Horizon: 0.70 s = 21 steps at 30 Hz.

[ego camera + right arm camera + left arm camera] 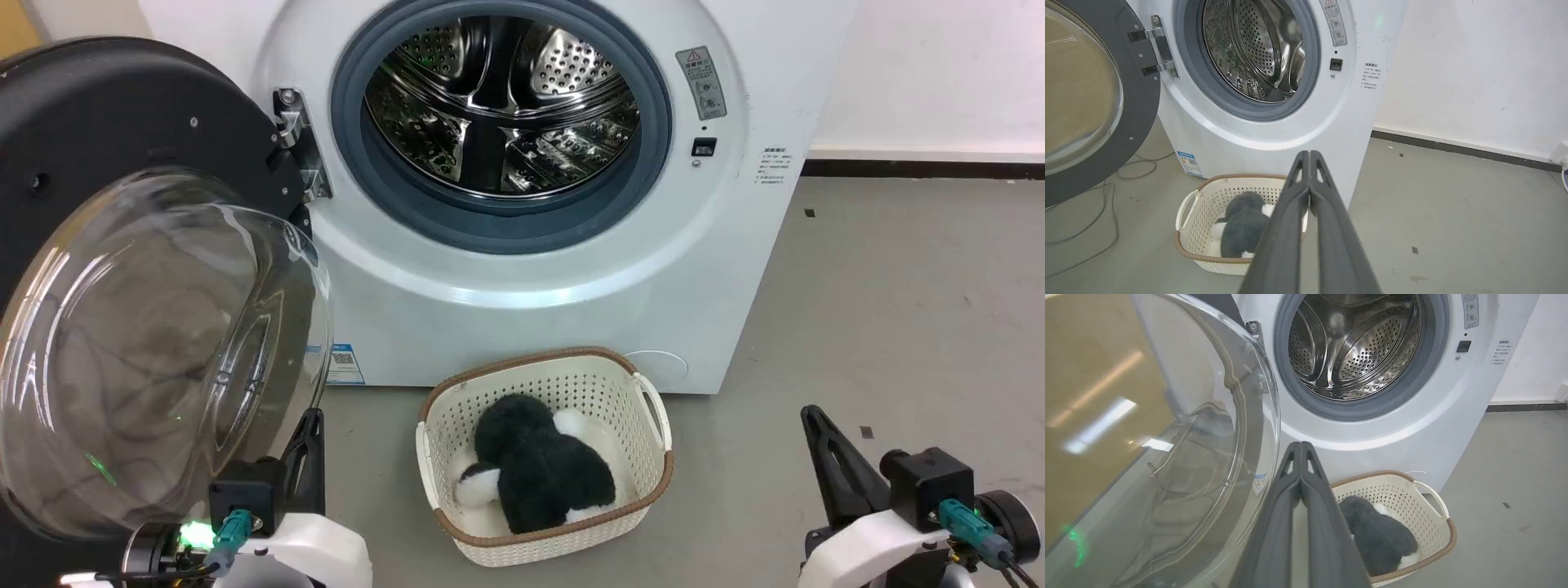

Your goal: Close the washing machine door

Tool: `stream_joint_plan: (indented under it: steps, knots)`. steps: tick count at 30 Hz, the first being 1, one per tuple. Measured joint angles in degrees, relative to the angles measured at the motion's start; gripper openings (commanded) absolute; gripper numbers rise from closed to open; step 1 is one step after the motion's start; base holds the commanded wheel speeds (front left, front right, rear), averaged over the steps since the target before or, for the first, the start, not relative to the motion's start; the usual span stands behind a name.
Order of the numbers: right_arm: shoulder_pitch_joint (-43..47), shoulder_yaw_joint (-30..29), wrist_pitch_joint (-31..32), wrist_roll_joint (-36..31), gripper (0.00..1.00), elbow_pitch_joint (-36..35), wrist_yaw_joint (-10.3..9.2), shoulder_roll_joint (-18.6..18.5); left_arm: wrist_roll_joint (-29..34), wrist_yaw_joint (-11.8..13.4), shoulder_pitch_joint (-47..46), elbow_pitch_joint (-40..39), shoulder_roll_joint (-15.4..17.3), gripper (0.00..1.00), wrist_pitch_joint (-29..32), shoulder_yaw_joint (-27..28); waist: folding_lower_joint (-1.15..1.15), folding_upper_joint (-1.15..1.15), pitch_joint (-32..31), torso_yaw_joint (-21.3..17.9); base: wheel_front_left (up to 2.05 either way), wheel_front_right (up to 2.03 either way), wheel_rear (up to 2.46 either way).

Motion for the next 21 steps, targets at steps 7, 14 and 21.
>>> stream_joint_plan:
  steps: [7, 14, 21]
  knots:
    - [0.0, 0.1, 0.0, 0.1, 1.00, 0.1, 0.00, 0.0, 0.0, 0.0, 0.0, 0.1, 0.0, 1.00, 0.0, -0.2, 0.00, 0.00, 0.0, 0.0, 0.00, 0.00, 0.00]
    - [0.0, -0.2, -0.6, 0.5, 1.00, 0.1, 0.00, 0.0, 0.0, 0.1, 0.0, 0.1, 0.0, 1.00, -0.6, -0.3, 0.00, 0.00, 0.0, 0.0, 0.00, 0.00, 0.00]
    - [0.0, -0.4, -1.2, 0.7, 1.00, 0.2, 0.00, 0.0, 0.0, 0.3, 0.1, 0.0, 0.0, 1.00, -1.3, -0.4, 0.00, 0.00, 0.1, 0.4, 0.00, 0.00, 0.00]
